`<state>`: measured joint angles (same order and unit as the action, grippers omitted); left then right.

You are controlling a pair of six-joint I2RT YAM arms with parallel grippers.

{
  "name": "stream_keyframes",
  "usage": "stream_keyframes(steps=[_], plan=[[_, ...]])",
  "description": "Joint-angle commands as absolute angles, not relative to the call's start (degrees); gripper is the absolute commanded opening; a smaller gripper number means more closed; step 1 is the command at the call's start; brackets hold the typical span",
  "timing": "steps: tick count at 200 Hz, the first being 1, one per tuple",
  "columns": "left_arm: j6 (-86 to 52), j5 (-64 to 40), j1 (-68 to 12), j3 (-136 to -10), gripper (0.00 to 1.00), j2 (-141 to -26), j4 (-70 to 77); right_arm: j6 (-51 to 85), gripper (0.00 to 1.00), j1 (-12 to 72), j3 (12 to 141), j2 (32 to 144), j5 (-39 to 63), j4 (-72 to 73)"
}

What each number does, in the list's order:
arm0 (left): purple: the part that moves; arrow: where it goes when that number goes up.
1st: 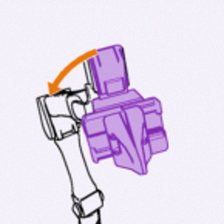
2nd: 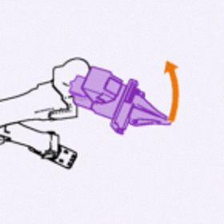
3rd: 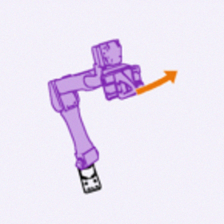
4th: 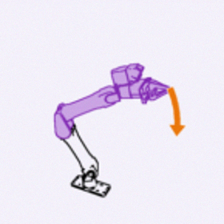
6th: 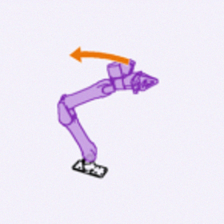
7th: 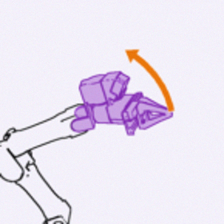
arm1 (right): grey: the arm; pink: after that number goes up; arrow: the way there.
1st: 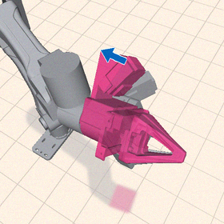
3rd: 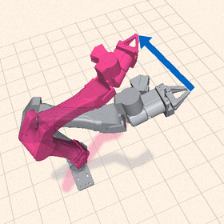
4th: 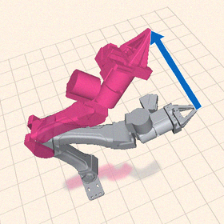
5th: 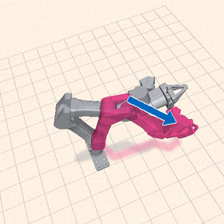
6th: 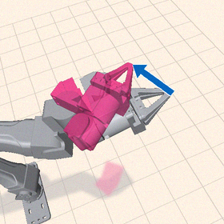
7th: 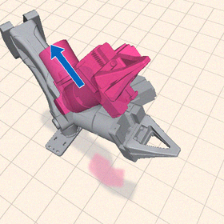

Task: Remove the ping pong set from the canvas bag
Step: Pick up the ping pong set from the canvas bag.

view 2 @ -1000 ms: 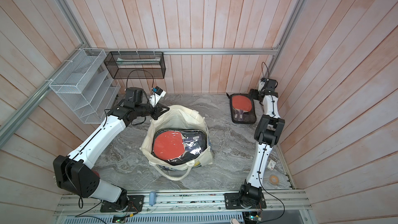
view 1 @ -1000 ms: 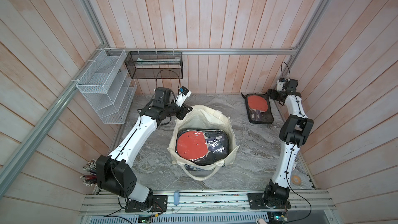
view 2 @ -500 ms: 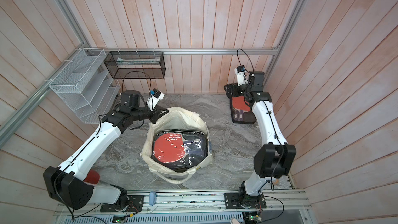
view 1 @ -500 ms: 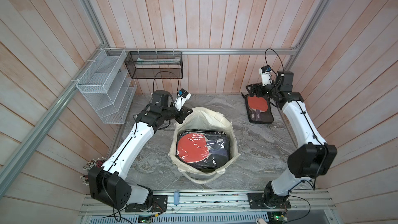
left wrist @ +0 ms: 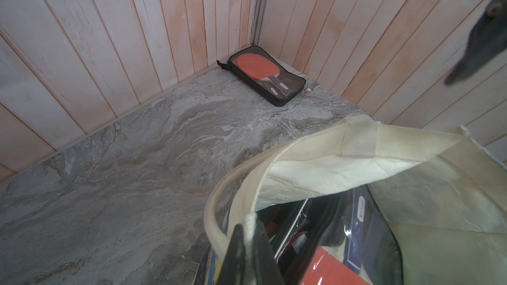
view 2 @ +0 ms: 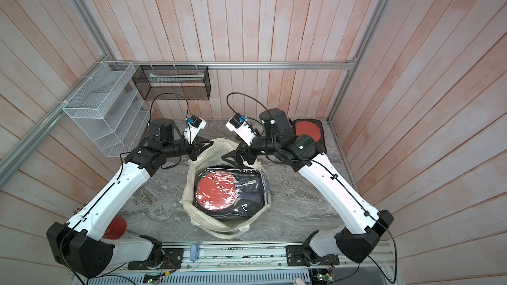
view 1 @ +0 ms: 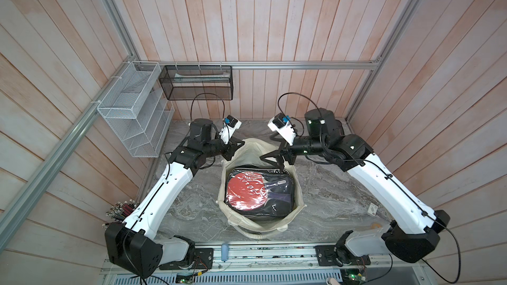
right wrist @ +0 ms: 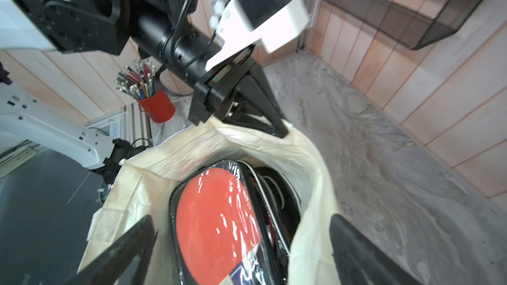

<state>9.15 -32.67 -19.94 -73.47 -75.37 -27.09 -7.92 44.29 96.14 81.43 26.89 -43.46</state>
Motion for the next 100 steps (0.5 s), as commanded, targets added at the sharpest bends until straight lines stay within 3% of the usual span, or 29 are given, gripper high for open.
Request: stream_keyframes(steps=[1, 100], plan=[[8.2, -34.2, -20.1, -73.8, 0.0, -74.9, -20.8, -7.6, 0.99, 47.8, 95.8, 85.1, 24.3, -47.9], [7.7, -34.3, -20.1, -72.7, 0.0, -73.8, -20.0, -10.0, 0.95, 48.6, 91.6, 96.3, 20.0, -44.8]])
